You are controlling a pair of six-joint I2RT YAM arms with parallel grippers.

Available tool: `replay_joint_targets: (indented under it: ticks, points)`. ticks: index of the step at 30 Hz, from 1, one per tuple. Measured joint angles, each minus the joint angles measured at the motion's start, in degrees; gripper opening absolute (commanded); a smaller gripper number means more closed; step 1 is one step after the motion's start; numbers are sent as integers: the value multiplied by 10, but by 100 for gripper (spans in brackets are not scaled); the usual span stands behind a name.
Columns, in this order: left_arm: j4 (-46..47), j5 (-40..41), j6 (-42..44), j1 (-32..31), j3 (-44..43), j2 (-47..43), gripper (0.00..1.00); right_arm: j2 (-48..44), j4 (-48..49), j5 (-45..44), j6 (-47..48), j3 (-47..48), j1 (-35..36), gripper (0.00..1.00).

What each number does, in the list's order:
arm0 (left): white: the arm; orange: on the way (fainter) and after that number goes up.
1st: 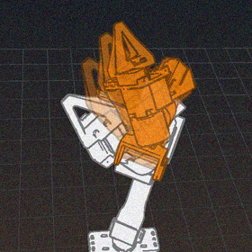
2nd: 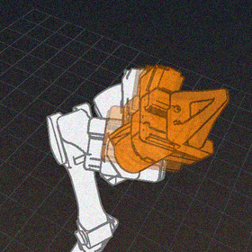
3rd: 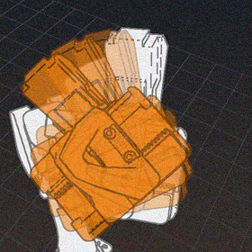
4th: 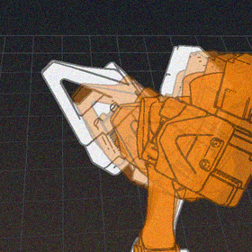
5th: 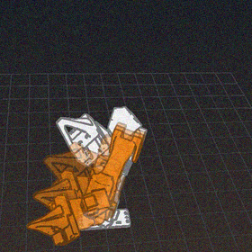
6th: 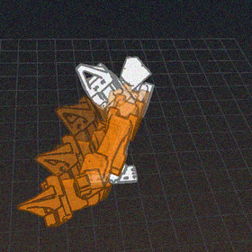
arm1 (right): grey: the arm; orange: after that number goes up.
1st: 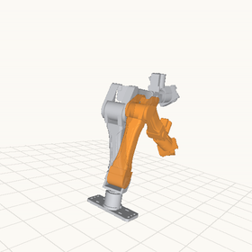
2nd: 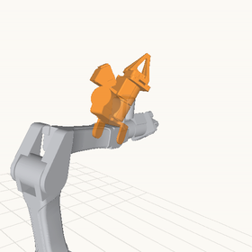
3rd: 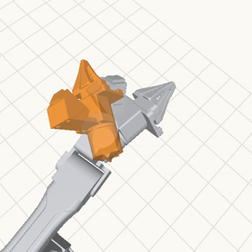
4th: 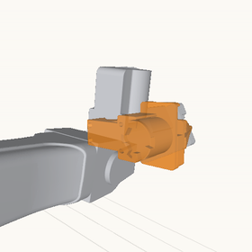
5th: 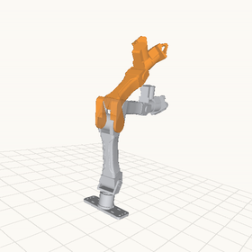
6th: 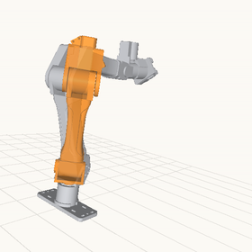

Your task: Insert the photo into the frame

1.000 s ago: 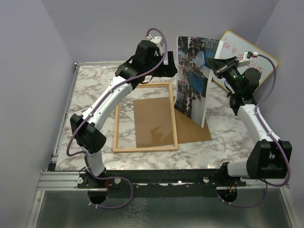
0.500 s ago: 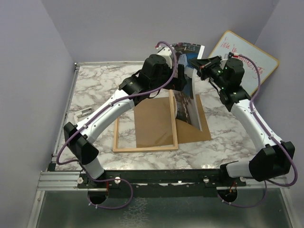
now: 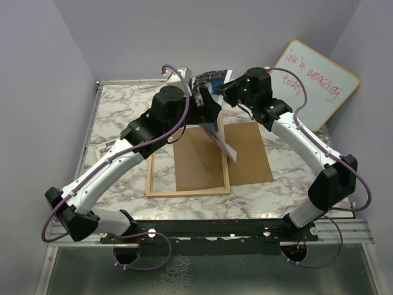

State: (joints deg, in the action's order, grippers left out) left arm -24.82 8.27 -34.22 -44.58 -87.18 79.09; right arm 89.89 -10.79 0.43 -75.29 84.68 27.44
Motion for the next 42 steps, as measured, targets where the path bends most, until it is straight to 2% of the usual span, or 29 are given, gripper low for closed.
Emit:
replay_joint_targets:
  ticks: [6, 9, 12, 19, 24, 31, 38, 42]
  points:
    - [7, 29, -38, 4, 52, -80, 99, 72, -50, -28, 28, 59, 43, 1]
    - [-5, 30, -55, 4, 72, -86, 99, 97, -64, -36, 39, 79, 57, 7]
    - [-33, 31, -61, 4, 83, -77, 99, 115, -74, -41, 49, 98, 66, 10]
    - [-81, 17, -65, 19, 99, -33, 99, 131, -83, -42, 53, 101, 73, 11]
    - [-87, -19, -70, 46, 104, -2, 99, 142, -85, -42, 52, 101, 74, 13]
    - [-99, -16, -99, 55, 87, 48, 95, 162, -91, -42, 52, 106, 75, 18]
    - [-110, -9, -100, 71, 101, 63, 55, 177, -89, -24, 52, 118, 75, 16]
    - [-106, -9, -91, 99, 143, 61, 49, 179, -89, -19, 52, 118, 75, 16]
